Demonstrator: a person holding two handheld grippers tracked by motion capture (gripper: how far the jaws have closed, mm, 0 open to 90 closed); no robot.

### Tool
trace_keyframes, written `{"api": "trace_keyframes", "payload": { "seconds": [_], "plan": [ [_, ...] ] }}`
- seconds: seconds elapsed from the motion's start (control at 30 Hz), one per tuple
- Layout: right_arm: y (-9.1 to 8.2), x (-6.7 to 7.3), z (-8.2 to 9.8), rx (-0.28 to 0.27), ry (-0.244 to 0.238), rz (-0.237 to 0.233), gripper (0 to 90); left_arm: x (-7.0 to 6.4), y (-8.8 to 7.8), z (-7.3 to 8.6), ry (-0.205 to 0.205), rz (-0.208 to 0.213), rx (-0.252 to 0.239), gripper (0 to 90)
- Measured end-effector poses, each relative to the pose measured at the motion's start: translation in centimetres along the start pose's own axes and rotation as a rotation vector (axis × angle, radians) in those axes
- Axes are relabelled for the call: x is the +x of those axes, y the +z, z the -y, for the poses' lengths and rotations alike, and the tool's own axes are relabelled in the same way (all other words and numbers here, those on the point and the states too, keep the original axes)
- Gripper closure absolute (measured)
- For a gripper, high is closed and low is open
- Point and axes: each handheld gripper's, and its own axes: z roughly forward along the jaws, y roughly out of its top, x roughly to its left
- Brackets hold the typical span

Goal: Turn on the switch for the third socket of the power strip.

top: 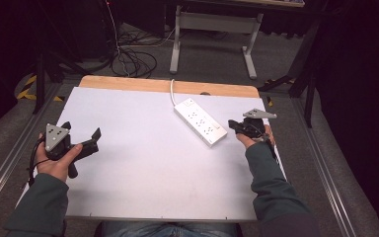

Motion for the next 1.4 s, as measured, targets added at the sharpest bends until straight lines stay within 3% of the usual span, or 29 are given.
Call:
{"api": "trace_keyframes", "payload": {
  "seconds": [0.67, 1.4],
  "plan": [
    [-2.5, 0.8, 0.8, -0.035, 0.009, -0.057, 83.1, -0.2, 0.4, 0.0, 0.005, 0.009, 0.006, 2.4],
    [-3.3, 0.6, 1.7, -0.053, 0.027, -0.086, 66.3, -0.2, 0.3, 0.0, -0.001, 0.008, 0.005, 2.4]
  ]
}}
